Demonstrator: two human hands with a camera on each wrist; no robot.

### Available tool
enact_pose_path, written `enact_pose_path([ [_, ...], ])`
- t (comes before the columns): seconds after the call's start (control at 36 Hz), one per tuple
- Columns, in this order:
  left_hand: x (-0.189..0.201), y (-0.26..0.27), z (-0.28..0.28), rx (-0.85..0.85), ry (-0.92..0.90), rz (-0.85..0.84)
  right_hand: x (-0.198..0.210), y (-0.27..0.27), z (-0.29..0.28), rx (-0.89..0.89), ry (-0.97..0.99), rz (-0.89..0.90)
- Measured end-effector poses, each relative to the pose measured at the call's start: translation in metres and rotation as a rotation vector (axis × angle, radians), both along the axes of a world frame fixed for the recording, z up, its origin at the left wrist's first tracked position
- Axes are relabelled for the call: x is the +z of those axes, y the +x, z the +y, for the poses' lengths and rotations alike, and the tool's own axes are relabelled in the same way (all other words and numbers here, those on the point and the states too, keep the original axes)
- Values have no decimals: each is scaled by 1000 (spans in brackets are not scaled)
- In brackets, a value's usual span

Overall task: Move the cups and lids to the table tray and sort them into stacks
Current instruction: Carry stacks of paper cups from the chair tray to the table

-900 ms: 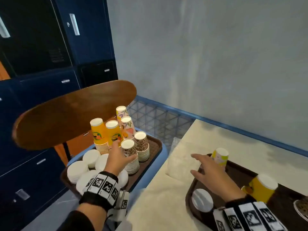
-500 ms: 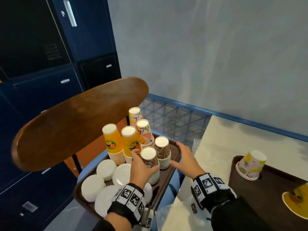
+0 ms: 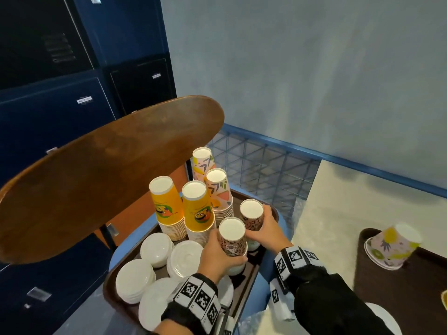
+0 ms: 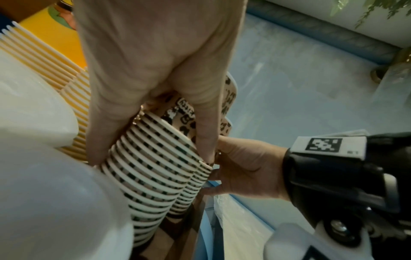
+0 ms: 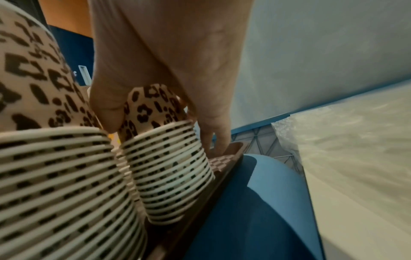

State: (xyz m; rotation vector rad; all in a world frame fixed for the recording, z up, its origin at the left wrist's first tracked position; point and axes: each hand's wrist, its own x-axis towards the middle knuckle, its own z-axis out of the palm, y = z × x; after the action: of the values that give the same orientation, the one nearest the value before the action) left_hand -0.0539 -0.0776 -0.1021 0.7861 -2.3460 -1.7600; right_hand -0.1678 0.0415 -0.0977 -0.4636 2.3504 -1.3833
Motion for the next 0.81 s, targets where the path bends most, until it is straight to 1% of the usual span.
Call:
enact_pose_path([
  [0.08,-3,-4,-4,-32,3,-41,-6,-1,0,-42,2,29],
  [0.17,-4,-10,-6,-51,27,-75,-34,-12,4,-19,-4,37],
  [0.19,-4,-11,-5,-49,43,-80,-34,-12,4,-20,-9,32],
  [0.28,-4,-15,-4,-26,80,-76,-15,-3,4,-56,-43,-8],
  [0.33,-4,-16,-3,-16,98,-65,-15,-1,4,-58,-64,-37],
  [0.42,-2,-19,-2,-13,108,-51,-17,-2,3,-80,-88,-25],
  [0.56,-4,-24,-2,-16,106,-72,-19,-7,1,-136,-45,23],
  [0.67,-8,-28,-5,-43,63,-97,-11,-8,2,-108,-5,6],
  [0.81,-4,-30,-3,-58,85,-94,-12,-10,3,-125,-21,-24],
])
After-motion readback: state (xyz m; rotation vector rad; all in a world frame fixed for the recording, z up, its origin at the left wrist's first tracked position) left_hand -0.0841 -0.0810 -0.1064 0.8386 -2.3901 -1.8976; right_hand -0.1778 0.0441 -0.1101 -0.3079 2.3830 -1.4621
